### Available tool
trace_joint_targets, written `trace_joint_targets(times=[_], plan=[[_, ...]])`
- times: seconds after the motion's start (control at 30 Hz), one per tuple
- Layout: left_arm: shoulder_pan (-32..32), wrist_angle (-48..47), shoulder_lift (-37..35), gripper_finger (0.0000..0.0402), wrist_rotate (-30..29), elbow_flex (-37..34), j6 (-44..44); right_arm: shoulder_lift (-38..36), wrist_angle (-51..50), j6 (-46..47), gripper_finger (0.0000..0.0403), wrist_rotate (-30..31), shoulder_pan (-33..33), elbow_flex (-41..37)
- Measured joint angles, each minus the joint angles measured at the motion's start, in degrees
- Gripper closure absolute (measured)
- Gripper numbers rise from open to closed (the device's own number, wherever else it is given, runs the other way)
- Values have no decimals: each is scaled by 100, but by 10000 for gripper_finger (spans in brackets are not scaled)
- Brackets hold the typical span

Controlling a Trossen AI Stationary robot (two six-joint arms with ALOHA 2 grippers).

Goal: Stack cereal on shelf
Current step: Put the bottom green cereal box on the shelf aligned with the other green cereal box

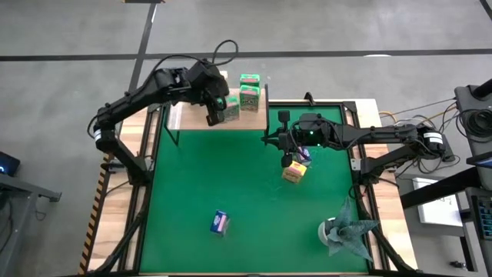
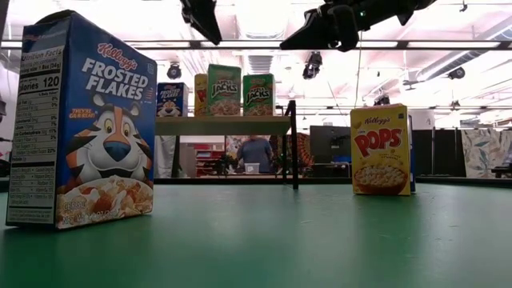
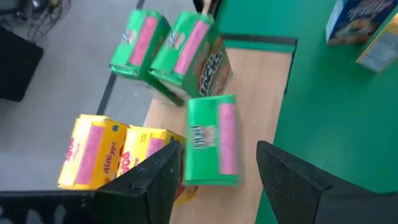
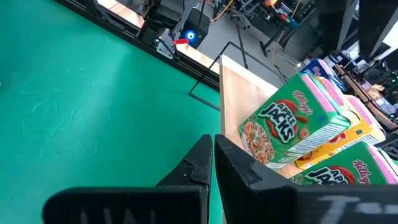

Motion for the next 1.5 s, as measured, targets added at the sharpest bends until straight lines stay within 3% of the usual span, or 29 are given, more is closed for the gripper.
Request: trace_joint_targets(times=[0.17, 0.47, 0.6, 0.83, 1.07, 1.3, 1.5], plan=[[-257, 504, -531, 222, 3, -660, -11, 52, 178, 111, 394, -54, 0, 0], [-560, 3216, -2466, 273, -150, -3961, -23, 335, 977, 466, 394, -18, -57, 55], [-548, 4357, -3260, 287, -157, -5045, 163, 510, 841, 1018, 394, 60, -165, 698], [-541, 5389, -4198, 302, -160, -6337, 750, 1458, 48, 1230, 394, 537, -223, 2128], [-521, 6024, -4608, 311, -157, -7160, 1142, 2629, -1481, 1131, 394, 764, -611, 4044], [-506, 6174, -4683, 313, -160, -7294, 1137, 3629, -2947, 916, 394, 754, -1078, 5778], [-506, 6193, -4669, 313, -160, -7296, 1098, 4179, -4042, 792, 394, 760, -1204, 6633]])
